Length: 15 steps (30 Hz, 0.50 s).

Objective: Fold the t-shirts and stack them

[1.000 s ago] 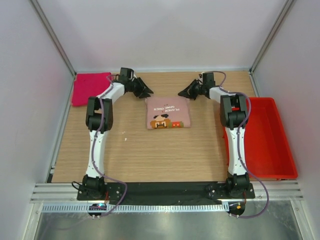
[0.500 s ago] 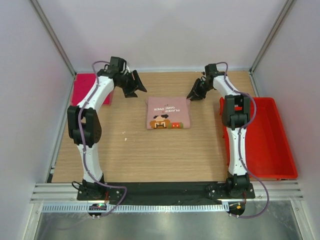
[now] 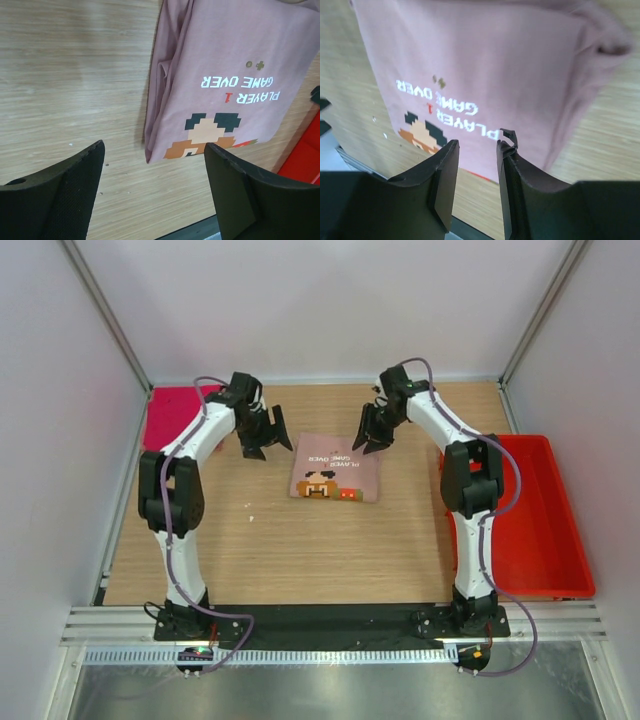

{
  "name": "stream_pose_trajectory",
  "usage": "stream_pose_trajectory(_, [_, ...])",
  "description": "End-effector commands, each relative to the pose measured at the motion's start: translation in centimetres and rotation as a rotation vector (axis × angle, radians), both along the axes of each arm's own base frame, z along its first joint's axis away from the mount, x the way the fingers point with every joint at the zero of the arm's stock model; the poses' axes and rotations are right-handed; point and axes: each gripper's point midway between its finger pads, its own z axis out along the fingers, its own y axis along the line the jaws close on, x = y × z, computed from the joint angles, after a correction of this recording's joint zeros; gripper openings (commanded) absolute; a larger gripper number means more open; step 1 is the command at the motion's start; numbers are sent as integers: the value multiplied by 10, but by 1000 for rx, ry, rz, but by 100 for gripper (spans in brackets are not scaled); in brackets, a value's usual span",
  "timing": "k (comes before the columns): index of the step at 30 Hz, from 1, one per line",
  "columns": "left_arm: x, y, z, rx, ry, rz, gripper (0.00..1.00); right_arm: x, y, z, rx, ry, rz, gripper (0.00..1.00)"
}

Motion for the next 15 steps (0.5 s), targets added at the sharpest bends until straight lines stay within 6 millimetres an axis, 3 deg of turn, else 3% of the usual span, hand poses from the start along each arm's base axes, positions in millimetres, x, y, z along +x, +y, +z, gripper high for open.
stream_pose_trajectory(1, [22, 1, 13, -15, -80, -48, 81, -27, 10, 12, -59, -4, 92, 43])
stream_pose_trajectory(4, [32, 2, 6, 11, -100, -89, 79, -34, 8, 15, -70, 0, 106, 44])
stream_pose_trajectory(8, [47, 5, -3, 52, -129, -102, 79, -38, 0, 7, -112, 3, 121, 45])
stream_pose_trajectory(9, [44, 9, -15, 66, -83, -102, 79, -40, -3, 5, -126, 14, 121, 45])
stream_pose_trajectory(15, [62, 0, -17, -111, -60, -110, 82, -45, -6, 10, -130, 19, 128, 45])
